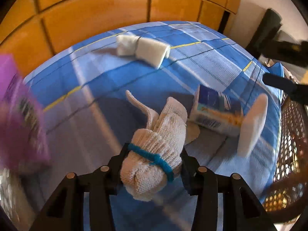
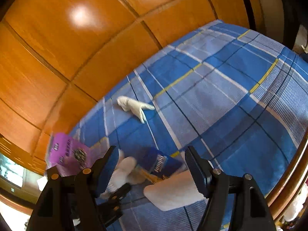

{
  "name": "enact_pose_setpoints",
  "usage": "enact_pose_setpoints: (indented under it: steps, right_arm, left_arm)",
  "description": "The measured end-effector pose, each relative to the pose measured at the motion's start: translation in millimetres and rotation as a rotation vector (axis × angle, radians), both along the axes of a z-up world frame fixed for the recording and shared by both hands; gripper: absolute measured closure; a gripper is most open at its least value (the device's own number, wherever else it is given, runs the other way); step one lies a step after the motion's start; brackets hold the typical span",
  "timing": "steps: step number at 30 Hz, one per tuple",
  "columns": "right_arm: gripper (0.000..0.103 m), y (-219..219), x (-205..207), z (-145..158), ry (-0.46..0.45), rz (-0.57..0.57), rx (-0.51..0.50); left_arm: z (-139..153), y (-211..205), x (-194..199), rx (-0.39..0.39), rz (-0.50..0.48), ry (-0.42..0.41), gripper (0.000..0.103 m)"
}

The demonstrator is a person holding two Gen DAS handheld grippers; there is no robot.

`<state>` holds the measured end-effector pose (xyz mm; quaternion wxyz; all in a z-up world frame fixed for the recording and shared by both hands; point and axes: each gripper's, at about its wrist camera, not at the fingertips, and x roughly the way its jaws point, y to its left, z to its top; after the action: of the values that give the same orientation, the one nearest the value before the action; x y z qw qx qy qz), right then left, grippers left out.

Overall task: Organize soft objects
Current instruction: 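Reach the left tool to the white knit toy, close on it and lift, then close the right tool on the white foam block while the left tool holds the knit toy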

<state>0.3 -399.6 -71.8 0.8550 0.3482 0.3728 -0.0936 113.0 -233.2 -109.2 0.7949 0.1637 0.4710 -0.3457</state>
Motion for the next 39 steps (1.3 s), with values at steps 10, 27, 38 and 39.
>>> enact_pose_setpoints:
  steps: [10,27,38,39]
  right_arm:
    - [0.031,6.7,19.5,-9.5,0.266,-0.021,-0.030]
    - [0.031,72.4,62.0,-52.3,0.810,0.551,-0.352]
    - [0.029,73.4,86.3,2.6,0.453,0.553,-0.209]
    - [0.028,76.8,84.2,6.6,0.444,0.579,-0.253]
  left_arm:
    - [4.1,73.9,-41.3,-0.002,0.113,-0.031,0.056]
    - [6.5,123.0,-61.5,-0.094,0.157,-0.013,0.055]
    - [6.6,131.1,-66.1,-0.107,0.167,-0.017,0.055]
    - [6.5,131.2,-66.2,-0.107,0.167,-0.018,0.055]
